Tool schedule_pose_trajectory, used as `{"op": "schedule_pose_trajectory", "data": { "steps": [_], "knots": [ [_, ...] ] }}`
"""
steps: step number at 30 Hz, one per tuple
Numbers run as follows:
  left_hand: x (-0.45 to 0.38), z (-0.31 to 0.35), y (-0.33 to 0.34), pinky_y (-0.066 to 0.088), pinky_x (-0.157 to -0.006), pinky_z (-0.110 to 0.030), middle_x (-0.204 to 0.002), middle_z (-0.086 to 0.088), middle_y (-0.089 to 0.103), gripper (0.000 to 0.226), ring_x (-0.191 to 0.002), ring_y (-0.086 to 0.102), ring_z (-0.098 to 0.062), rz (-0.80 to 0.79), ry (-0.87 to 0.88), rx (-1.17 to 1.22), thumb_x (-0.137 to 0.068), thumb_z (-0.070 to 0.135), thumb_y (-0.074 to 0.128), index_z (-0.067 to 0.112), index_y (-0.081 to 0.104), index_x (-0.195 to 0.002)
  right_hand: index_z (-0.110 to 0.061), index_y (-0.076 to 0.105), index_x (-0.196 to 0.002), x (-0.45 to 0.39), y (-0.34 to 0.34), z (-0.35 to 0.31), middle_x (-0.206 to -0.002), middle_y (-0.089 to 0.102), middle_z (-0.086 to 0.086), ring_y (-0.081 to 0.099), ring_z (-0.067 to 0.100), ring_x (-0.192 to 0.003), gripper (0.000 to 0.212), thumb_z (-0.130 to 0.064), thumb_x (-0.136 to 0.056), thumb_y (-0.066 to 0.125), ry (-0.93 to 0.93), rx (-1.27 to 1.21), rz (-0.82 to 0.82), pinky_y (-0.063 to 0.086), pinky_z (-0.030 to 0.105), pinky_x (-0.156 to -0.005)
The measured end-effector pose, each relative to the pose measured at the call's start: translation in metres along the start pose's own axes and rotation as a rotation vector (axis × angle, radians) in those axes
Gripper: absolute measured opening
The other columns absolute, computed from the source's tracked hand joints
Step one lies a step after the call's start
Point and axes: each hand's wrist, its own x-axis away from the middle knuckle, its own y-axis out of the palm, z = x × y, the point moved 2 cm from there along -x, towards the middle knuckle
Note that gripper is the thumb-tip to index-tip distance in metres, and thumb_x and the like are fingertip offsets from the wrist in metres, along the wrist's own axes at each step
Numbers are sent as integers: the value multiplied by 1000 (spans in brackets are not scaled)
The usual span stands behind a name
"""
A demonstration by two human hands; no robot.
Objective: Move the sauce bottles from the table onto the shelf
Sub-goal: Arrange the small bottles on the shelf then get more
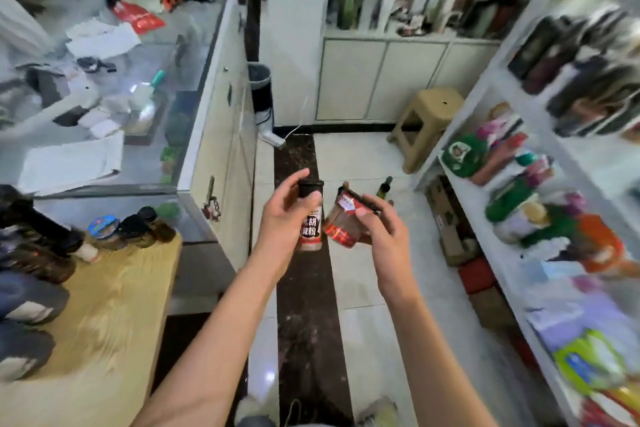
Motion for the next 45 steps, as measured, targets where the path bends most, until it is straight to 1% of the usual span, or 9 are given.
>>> {"op": "schedule_pose_trajectory", "data": {
  "steps": [4,9,16,19,24,28,33,39,45],
  "knots": [
    [4,-8,115,59,-72,-35,-103,2,72,38,-90,69,-16,-157,15,-50,-85,11,70,30,65,-118,-19,70,-110,-3,-100,-44,-101,74,-6,68,6,-94,31,-22,-79,68,-126,-9,117,53,20,-74],
    [15,-17,256,52,-75,-18,-102,3,74,39,-95,69,-11,-356,117,-104,-84,3,70,26,67,-116,-27,70,-112,-6,-230,-90,-105,73,-8,68,8,-99,38,-33,-75,71,-269,28,262,55,25,-81],
    [36,-30,431,52,-75,-15,-106,10,72,40,-101,66,-3,-620,208,-198,-81,12,74,35,66,-114,-39,69,-109,6,-381,-148,-108,72,-10,68,7,-101,35,-31,-75,73,-402,78,487,55,20,-76],
    [44,-38,493,54,-80,-23,-107,10,72,41,-100,66,-2,-696,212,-220,-79,18,76,36,65,-114,-38,68,-112,11,-431,-171,-104,72,-11,68,10,-98,36,-29,-77,71,-440,118,563,54,19,-71],
    [50,-49,577,57,-78,-28,-111,12,69,43,-105,63,-2,-810,200,-212,-79,22,76,39,63,-117,-23,66,-118,9,-494,-200,-112,69,4,67,9,-97,40,-23,-79,68,-523,178,679,54,20,-72],
    [39,-48,638,57,-83,-27,-110,12,70,39,-103,63,1,-912,247,-185,-81,20,75,40,64,-113,-30,64,-118,-3,-533,-223,-106,69,-13,64,0,-96,39,-25,-80,66,-547,273,770,53,14,-70],
    [12,-34,720,54,-92,-34,-110,13,70,40,-107,63,-2,-1019,322,-154,-79,22,77,42,63,-111,-36,64,-117,-33,-579,-272,-105,68,-19,65,5,-96,43,-36,-73,65,-607,363,880,55,21,-73],
    [-36,-7,819,51,-82,-23,-105,14,71,39,-102,64,-2,-1095,428,-99,-79,21,78,39,64,-111,-32,64,-115,-89,-628,-339,-103,68,-14,64,-1,-88,39,-29,-77,69,-671,503,973,50,12,-64],
    [-88,-5,907,50,-82,-20,-111,9,69,43,-100,64,-3,-1112,483,-142,-81,23,77,24,59,-120,-53,60,-104,-145,-677,-395,-88,69,-29,65,-2,-84,36,-39,-75,75,-548,719,1010,47,8,-67]
  ]
}}
